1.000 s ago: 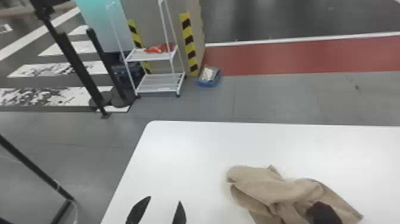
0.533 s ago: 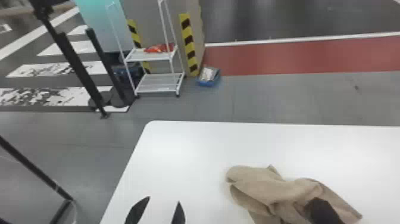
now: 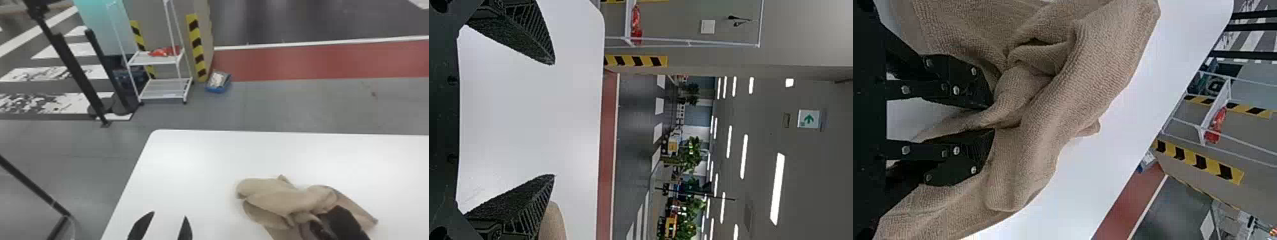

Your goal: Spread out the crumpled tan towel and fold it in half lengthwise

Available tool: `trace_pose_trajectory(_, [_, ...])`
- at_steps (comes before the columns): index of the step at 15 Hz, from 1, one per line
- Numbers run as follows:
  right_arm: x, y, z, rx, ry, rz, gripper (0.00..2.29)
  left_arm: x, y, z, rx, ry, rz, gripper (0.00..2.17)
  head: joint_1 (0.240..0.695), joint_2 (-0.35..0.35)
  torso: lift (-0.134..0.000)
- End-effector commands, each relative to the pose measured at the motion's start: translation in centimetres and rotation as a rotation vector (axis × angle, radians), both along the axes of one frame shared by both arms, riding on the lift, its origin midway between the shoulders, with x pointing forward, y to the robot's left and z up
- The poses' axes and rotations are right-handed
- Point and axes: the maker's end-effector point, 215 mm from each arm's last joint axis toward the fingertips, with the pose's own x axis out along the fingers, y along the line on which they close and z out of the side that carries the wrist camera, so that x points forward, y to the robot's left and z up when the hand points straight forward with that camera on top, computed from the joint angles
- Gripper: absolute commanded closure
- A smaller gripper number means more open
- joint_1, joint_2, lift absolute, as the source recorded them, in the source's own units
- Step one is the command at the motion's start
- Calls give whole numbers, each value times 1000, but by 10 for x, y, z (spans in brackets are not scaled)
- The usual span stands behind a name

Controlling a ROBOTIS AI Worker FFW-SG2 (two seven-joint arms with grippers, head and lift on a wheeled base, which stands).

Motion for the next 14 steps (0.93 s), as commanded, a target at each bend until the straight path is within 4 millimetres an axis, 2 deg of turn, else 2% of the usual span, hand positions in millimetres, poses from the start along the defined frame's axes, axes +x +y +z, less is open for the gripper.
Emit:
trace_pose_trajectory(1, [8, -7, 6, -2, -25, -24, 1295, 0, 0, 1, 0, -3, 0, 66, 695, 194, 0])
trace_pose_trajectory(3, [23, -8, 37, 76, -104, -41, 1295, 0, 0, 1, 0, -3, 0, 66, 695, 185, 0])
trace_pose_trajectory(4, [33, -9, 69, 142, -173, -47, 1295, 0, 0, 1, 0, -3, 0, 66, 695, 182, 0])
trace_pose_trajectory(6, [48, -19, 117, 218, -249, -58, 1295, 0, 0, 1, 0, -3, 0, 66, 695, 175, 0])
trace_pose_trajectory(7, [52, -21, 140, 275, -272, -45, 1295, 0, 0, 1, 1, -3, -2, 66, 695, 170, 0])
trace_pose_trajectory(8, [56, -30, 155, 309, -290, -50, 1295, 0, 0, 1, 1, -3, -2, 66, 695, 167, 0])
trace_pose_trajectory(10, [67, -61, 170, 296, -319, -96, 1295, 0, 1, 0, 1, 0, -2, 66, 695, 151, 0])
trace_pose_trajectory(12, [69, -84, 182, 346, -334, -127, 1295, 2, 2, -1, -1, -3, 1, 66, 695, 117, 0])
trace_pose_trajectory(14, [70, -91, 192, 385, -352, -130, 1295, 4, 1, -1, -2, -5, -1, 66, 695, 85, 0])
